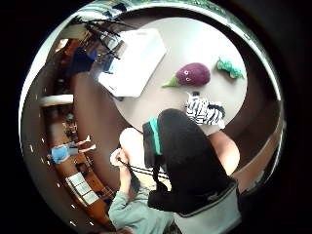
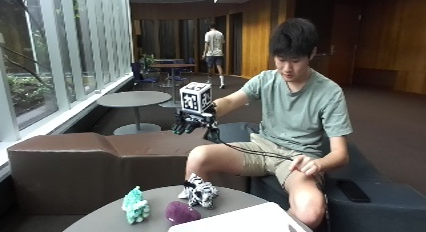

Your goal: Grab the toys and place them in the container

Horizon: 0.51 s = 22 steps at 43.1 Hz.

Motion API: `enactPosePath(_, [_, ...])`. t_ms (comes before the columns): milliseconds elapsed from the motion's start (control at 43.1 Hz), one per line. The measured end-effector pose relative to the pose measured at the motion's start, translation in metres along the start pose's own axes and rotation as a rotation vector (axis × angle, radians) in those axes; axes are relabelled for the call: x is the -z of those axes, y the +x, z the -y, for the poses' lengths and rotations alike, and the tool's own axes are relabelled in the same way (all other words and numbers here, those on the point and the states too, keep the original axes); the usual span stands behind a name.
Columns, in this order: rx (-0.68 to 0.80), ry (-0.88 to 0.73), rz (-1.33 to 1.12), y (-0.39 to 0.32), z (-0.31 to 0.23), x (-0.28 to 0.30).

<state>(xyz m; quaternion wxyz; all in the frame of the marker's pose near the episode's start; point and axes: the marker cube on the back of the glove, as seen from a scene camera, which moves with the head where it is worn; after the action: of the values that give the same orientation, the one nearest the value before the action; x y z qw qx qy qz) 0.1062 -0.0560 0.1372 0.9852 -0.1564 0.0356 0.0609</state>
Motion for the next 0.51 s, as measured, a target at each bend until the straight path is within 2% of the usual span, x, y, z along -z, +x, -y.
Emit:
enactPosePath(325, [0.043,-0.151,0.026,0.012,0.043,-0.159])
enactPosePath(510, [0.089,-0.209,0.039,0.005,0.058,-0.209])
